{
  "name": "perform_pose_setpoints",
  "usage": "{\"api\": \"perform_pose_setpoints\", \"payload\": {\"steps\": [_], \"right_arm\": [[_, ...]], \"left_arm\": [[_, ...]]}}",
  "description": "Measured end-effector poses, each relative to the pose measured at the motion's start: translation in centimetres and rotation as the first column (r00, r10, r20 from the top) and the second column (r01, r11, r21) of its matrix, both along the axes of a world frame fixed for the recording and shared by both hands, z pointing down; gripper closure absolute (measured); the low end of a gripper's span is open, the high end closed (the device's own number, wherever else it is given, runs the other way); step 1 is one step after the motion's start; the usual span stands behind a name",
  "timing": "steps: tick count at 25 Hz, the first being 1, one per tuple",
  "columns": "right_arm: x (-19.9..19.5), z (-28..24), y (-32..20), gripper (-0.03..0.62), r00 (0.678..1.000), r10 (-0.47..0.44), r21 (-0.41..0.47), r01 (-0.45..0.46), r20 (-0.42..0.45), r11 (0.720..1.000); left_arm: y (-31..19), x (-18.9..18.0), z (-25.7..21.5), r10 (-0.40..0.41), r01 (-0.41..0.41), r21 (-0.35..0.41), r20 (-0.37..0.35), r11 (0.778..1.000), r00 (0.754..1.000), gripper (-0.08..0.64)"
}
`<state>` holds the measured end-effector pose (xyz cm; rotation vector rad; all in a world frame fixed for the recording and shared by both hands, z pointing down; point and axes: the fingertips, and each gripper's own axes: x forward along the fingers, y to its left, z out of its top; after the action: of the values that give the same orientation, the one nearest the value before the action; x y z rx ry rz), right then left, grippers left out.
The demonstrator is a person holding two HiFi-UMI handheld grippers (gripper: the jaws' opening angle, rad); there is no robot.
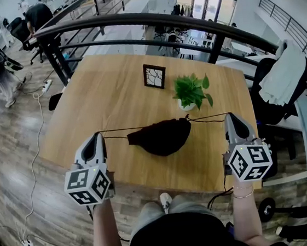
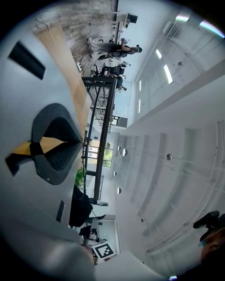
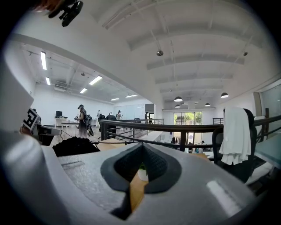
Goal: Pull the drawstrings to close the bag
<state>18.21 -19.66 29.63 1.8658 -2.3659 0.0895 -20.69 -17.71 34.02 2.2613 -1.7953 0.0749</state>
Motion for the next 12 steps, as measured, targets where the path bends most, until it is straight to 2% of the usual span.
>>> {"api": "perform_pose_setpoints", "payload": {"steps": [12], "right_arm": [[1.9,-0.2,0.0,0.592,0.999,0.037,0.005,-0.037,0.003,0.999]], "left_arm": [[0.2,-0.9,0.0,-0.032,0.032,-0.005,-0.002,0.999,0.999,0.541]]}}
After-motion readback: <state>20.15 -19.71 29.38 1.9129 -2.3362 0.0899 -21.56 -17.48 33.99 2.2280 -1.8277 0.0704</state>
